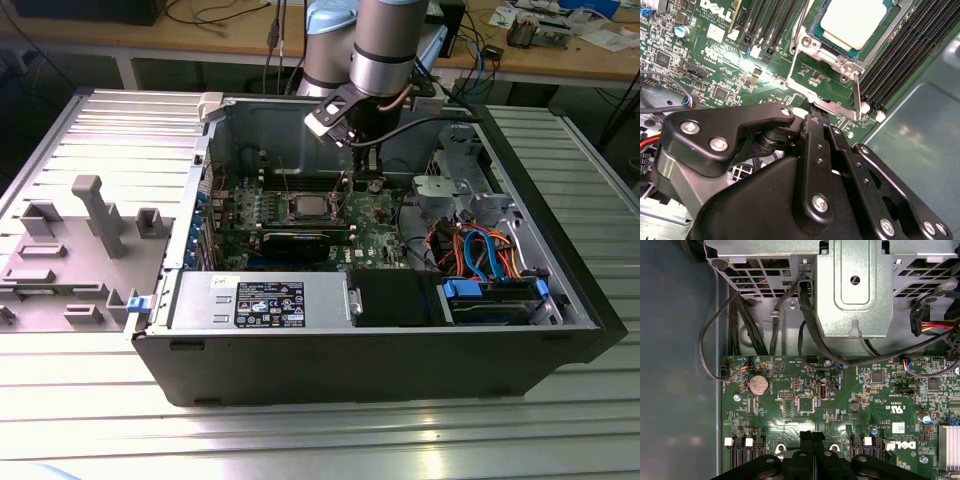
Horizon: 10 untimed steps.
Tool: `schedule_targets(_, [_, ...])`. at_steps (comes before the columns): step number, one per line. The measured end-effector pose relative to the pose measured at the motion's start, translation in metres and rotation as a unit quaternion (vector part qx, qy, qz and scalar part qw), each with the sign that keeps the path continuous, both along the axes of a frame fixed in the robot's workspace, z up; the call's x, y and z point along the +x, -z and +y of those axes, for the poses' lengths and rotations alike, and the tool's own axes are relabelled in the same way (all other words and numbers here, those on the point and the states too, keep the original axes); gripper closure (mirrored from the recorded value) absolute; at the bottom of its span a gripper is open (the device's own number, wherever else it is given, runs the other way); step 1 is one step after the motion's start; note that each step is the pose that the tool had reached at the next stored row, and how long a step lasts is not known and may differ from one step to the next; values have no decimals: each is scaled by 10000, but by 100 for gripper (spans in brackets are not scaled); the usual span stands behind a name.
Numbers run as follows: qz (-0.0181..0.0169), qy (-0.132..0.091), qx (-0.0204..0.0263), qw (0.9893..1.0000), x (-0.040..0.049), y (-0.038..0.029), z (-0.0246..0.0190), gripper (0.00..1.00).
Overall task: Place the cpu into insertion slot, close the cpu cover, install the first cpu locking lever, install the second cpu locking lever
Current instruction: 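Close the cpu cover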
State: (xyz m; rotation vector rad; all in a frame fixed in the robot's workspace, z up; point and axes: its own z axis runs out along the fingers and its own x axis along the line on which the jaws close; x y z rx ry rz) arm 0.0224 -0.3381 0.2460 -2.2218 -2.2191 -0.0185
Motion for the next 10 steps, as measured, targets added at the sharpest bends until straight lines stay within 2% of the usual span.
schedule_targets(10, [0, 0, 0, 10000, -32, 0, 0, 89])
